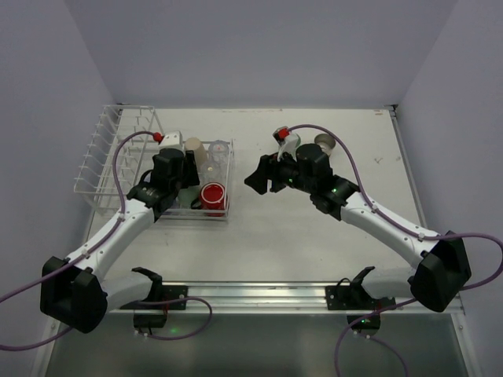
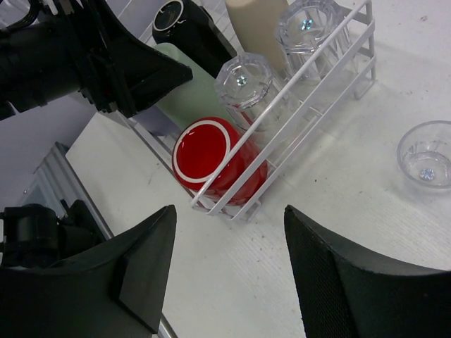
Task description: Unload the cups from the dish rack
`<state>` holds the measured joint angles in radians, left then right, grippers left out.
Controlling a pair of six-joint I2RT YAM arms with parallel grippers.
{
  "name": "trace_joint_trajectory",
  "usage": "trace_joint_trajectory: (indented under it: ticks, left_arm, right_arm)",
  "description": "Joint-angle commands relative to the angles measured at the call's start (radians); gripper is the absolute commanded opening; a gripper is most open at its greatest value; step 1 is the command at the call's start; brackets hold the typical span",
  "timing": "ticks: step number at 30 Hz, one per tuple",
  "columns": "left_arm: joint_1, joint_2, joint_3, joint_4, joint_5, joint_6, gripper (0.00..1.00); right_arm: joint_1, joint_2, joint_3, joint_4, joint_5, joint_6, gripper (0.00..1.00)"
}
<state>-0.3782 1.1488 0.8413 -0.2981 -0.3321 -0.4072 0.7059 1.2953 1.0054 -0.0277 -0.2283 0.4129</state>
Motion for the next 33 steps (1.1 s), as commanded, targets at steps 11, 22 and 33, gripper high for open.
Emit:
trace_joint_trajectory:
  ticks: [11,22,33]
  left_arm:
    - [-0.031,-0.096,0.082,0.042,-0.012,-0.002,0.33]
    - [-0.042,-0.240,0.219,-0.065,0.154,-0.007,0.27]
    - [-0.042,-0.391,0.162,0.105,0.476,-0.157,0.25]
  right_arm:
    - [-0.002,-0.045,-0.076,0.246,-0.077,0.174,0.64]
    - [0.004,-0.011,-0.134,0.573,-0.227,0.414,0.88]
    - [0.010,0.007,-0.198,0.716,-0.200,0.498,0.88]
